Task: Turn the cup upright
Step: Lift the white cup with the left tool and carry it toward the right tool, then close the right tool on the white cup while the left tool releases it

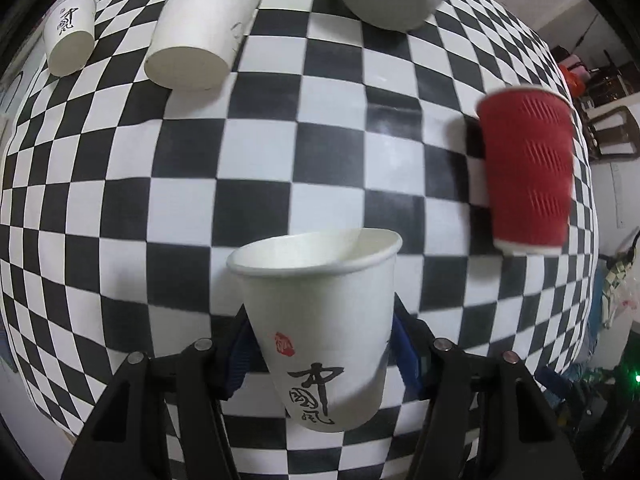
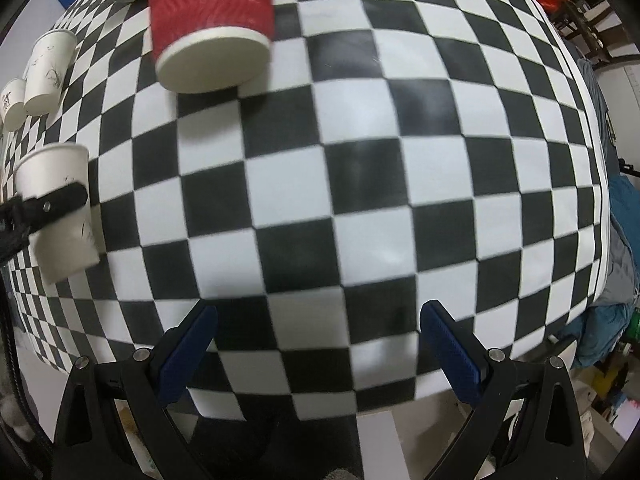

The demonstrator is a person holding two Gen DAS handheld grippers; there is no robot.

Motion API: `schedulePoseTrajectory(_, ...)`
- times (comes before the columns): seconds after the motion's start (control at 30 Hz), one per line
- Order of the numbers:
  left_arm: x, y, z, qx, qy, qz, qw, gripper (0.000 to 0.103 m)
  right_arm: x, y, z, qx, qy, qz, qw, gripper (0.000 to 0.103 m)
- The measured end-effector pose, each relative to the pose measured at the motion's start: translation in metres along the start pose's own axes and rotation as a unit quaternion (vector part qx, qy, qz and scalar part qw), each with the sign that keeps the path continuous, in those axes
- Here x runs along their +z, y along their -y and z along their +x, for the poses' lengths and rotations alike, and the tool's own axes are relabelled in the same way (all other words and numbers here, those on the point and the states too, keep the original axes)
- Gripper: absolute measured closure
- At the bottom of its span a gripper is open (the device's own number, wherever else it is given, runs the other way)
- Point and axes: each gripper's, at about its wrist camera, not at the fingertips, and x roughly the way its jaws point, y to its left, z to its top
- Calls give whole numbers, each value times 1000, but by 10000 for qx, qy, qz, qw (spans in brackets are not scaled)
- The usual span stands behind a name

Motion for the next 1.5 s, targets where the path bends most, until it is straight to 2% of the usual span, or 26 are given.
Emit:
schedulePoseTrajectory(0.17,4,6,3,215,22,8,9998,40,2,-18,-11,-110,119,-46,9999,1)
schedulePoseTrajectory(0.2,3,7,4,331,9,73,9994,33,4,-22,-14,-116,132,-49,9998,1)
schedulePoseTrajectory(0.23,4,3,3,409,10,115,9991,19,5,-24,-16,-115,129,-61,9998,1)
schedulePoseTrajectory(0.3,4,-1,1,417,114,121,9990,11,6,-29,-20,-124,114,-71,9998,1)
schedulePoseTrajectory(0.43,0,-6,-4,314,209,-17,9993,11,7,-39,-35,-159,220,-95,9996,1)
schedulePoseTrajectory(0.63,-2,-34,-46,102,627,-228,9977,11,-2,-55,-65,149,338,-156,9992,1)
schedulePoseTrajectory(0.73,-10,-56,-66,436,920,-346,9942,11,7,-65,-88,351,363,-222,9985,1)
schedulePoseTrajectory(0.8,-19,-71,-77,757,1134,-359,9900,11,8,-79,-102,470,424,-303,9975,1)
schedulePoseTrajectory(0.83,-23,-79,-80,974,1218,-333,9872,11,10,-73,-109,489,444,-355,9972,1)
schedulePoseTrajectory(0.93,-30,-101,-80,1474,1304,-229,9802,11,9,-87,-117,555,504,-567,9956,1)
schedulePoseTrajectory(1.07,-31,-128,-59,1839,1150,-112,9761,11,29,-106,-99,688,414,-764,9938,1)
schedulePoseTrajectory(1.27,-37,-158,-40,1867,917,-183,9780,11,45,-138,-71,932,-80,-863,9919,9)
schedulePoseTrajectory(1.5,-34,-172,-35,1769,840,-295,9802,11,60,-150,-31,999,-579,-794,9901,18)
